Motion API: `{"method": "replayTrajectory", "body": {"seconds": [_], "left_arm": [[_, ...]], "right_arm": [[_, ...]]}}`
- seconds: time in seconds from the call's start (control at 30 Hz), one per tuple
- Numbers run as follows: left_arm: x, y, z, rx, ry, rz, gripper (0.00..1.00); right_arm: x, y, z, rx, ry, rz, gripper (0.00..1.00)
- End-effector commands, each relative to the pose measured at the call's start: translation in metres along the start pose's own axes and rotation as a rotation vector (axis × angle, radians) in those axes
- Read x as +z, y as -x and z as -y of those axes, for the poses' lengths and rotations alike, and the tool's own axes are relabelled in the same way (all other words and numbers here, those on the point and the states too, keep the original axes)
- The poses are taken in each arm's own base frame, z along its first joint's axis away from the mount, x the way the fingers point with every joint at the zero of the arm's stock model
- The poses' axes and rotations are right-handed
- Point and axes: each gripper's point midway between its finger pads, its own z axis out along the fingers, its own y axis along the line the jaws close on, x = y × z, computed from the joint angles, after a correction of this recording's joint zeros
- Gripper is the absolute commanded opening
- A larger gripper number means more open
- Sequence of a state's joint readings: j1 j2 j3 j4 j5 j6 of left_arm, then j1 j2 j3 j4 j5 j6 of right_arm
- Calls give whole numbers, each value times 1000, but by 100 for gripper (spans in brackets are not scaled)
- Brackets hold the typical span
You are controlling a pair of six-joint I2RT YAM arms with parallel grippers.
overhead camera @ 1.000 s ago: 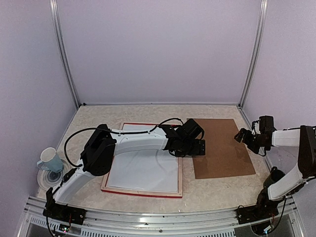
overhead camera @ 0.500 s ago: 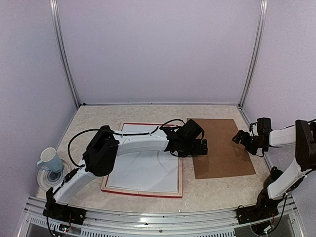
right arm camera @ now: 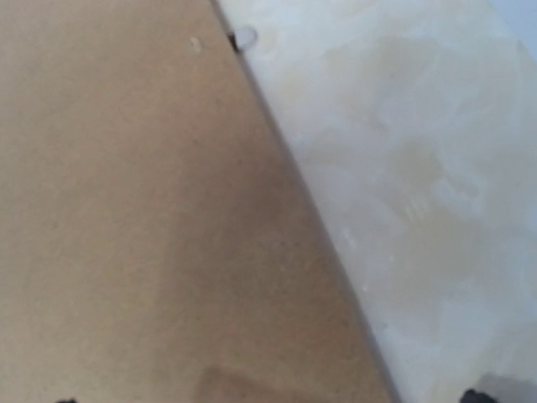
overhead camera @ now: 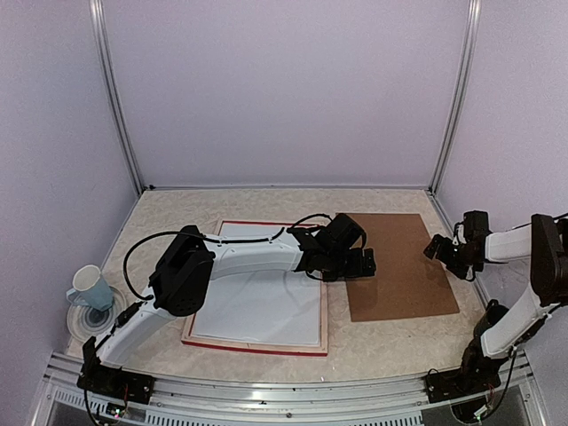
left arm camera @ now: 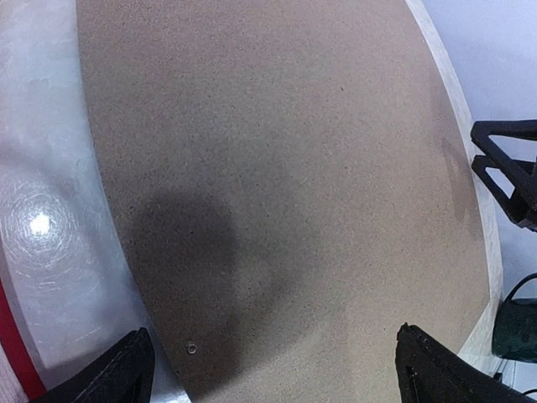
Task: Put the photo into the frame
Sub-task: Move the backboard to the frame body.
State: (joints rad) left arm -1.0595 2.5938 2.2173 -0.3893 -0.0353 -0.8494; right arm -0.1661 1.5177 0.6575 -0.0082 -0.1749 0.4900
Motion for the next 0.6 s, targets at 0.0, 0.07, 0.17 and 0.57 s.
{"method": "replayTrajectory", "body": {"seconds": [0.0,0.07,0.17,0.57], "left_arm": [[16,-18,-16,-13,18,-50,99],[16,-18,-16,-11,15,-48,99],[14,-17,-13,-8,-6,-52,99],[-10,-1,14,3,-167,-1,99]], "right_arm": [[9,-6,1,6,24,-45,99],[10,-12,-4,6,61,-68,99],[8,-22,-12,4,115,-102,99],[7,-51,-25,4,240,-178,99]]}}
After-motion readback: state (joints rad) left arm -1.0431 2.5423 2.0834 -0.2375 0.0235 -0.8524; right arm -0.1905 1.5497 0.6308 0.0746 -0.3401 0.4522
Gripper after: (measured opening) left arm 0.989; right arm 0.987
